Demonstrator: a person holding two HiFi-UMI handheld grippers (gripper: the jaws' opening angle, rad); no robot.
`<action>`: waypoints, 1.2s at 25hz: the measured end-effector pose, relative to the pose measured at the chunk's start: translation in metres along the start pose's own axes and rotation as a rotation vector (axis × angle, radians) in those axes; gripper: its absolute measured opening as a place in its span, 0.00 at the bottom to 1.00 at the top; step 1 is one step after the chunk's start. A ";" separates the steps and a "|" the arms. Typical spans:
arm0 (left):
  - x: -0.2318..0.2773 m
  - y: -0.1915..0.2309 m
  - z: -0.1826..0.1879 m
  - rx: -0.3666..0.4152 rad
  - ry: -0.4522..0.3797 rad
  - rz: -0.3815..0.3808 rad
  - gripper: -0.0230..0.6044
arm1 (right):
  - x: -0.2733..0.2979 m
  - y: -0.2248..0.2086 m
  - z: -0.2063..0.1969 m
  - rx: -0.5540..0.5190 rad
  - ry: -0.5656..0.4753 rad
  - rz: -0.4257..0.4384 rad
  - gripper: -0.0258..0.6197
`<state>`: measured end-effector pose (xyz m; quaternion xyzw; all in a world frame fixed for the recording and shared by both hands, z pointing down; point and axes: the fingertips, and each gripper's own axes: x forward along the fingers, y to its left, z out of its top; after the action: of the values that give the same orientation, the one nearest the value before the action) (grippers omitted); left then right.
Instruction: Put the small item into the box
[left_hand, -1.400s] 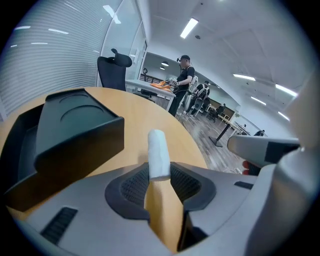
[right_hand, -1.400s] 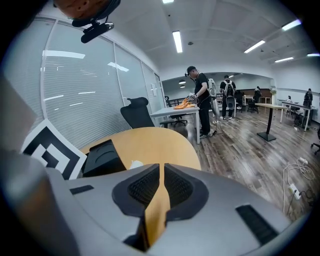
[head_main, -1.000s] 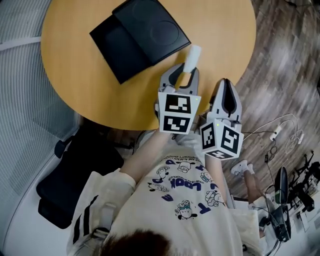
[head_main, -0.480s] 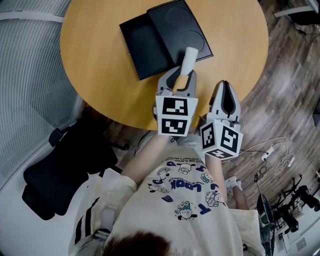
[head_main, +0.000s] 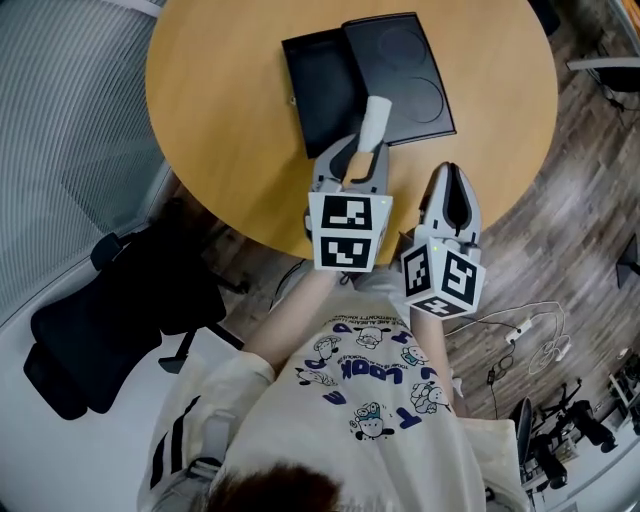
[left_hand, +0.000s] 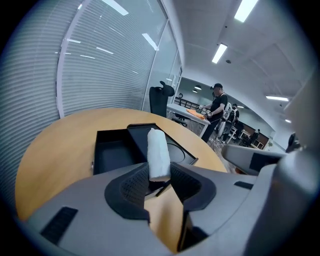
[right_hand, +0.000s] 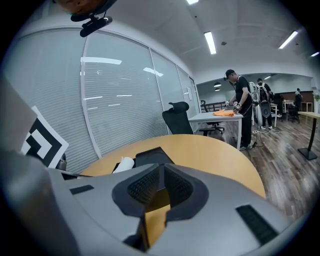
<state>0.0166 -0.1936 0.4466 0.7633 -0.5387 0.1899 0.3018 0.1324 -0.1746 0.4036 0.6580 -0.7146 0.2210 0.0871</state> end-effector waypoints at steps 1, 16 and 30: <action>0.000 0.004 0.000 -0.010 -0.001 0.009 0.25 | 0.002 0.003 0.000 -0.004 0.004 0.009 0.11; -0.001 0.054 -0.010 -0.067 0.016 0.078 0.25 | 0.020 0.037 -0.014 -0.033 0.041 0.061 0.11; 0.020 0.064 -0.019 -0.113 0.065 0.112 0.26 | 0.036 0.028 -0.026 -0.035 0.094 0.062 0.11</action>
<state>-0.0361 -0.2106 0.4897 0.7071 -0.5802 0.2005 0.3509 0.0963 -0.1946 0.4356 0.6227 -0.7336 0.2417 0.1253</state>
